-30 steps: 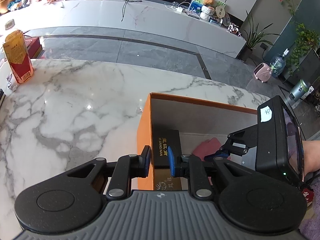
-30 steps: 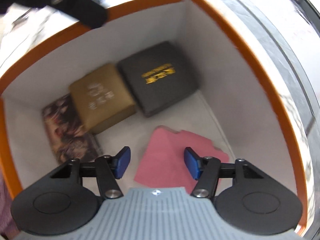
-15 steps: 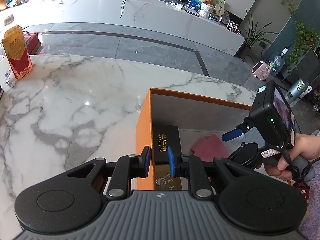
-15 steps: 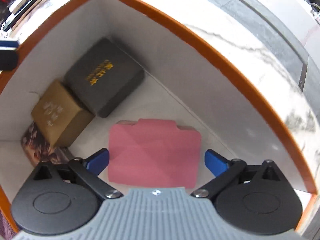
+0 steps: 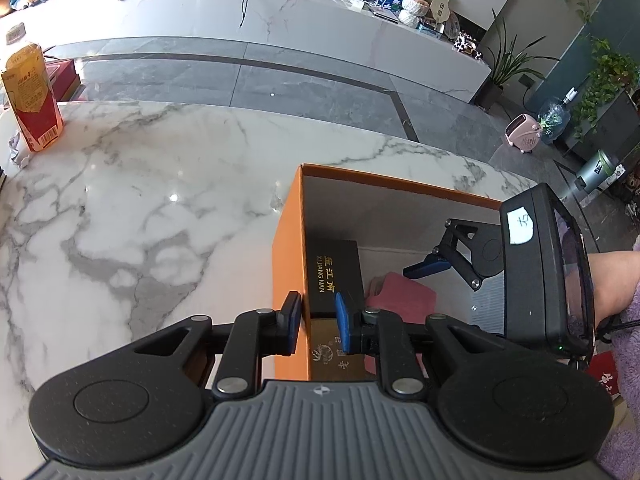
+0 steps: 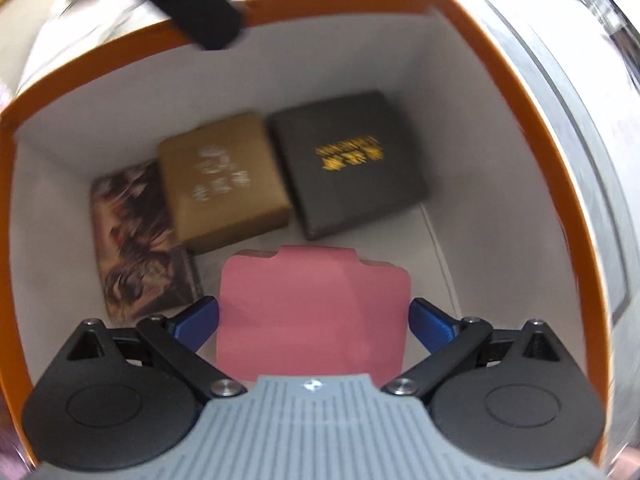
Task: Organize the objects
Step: 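Push the pink card holder flat beside the boxes with the right gripper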
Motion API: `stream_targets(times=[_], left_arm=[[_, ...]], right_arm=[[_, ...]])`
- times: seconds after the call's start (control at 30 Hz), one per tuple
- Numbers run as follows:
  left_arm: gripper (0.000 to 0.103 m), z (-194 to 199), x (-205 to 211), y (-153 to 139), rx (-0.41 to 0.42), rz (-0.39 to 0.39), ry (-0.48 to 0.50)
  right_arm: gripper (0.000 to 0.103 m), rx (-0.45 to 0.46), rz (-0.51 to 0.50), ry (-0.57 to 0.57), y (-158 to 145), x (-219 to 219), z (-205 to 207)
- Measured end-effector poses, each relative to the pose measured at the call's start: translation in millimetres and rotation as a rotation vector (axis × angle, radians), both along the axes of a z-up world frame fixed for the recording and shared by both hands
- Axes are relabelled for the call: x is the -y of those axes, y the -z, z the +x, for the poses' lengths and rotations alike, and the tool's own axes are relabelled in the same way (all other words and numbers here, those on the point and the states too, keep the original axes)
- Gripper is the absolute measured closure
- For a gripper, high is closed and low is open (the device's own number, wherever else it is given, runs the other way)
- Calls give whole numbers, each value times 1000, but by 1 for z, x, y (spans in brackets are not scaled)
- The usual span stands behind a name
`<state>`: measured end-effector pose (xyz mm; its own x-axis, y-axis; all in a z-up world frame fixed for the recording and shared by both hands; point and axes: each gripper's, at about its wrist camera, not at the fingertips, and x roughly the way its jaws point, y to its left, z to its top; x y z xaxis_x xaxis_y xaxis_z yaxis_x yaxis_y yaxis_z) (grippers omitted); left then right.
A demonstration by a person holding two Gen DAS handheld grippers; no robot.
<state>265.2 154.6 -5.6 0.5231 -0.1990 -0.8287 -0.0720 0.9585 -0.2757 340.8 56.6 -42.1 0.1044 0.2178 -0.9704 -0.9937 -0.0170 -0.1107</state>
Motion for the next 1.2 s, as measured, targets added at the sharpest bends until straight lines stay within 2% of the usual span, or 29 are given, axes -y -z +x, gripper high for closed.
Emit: stream_targets(times=[0.17, 0.33, 0.43, 0.67, 0.87, 0.9, 1.0, 1.07, 1.1, 1.2], left_arm=[[81, 0, 0, 0, -2, 0, -4], [81, 0, 0, 0, -4, -4, -7], [81, 0, -1, 1, -6, -8, -7], [81, -5, -3, -1, 10, -22, -4], [80, -8, -4, -4, 18, -33, -1], [80, -8, -3, -4, 19, -31, -2], [79, -8, -2, -4, 20, -31, -3], [79, -8, -2, -4, 19, -30, -3], [79, -8, -2, -5, 19, -30, -3], [79, -10, 1, -5, 18, -25, 1]], right_arm=[[3, 49, -50, -204, -2, -7, -14], [3, 65, -95, -286, -5, -17, -12], [3, 67, -97, -284, -8, -20, -8], [2, 67, -52, -173, -27, -17, 15], [2, 14, -59, -91, -38, 2, 36], [4, 14, -66, -80, -38, 4, 38], [28, 40, -107, -81, -34, 3, 41], [32, 44, -116, -98, -36, -1, 42], [42, 46, -119, -107, -37, -3, 43], [43, 49, -138, -127, -39, -11, 45]])
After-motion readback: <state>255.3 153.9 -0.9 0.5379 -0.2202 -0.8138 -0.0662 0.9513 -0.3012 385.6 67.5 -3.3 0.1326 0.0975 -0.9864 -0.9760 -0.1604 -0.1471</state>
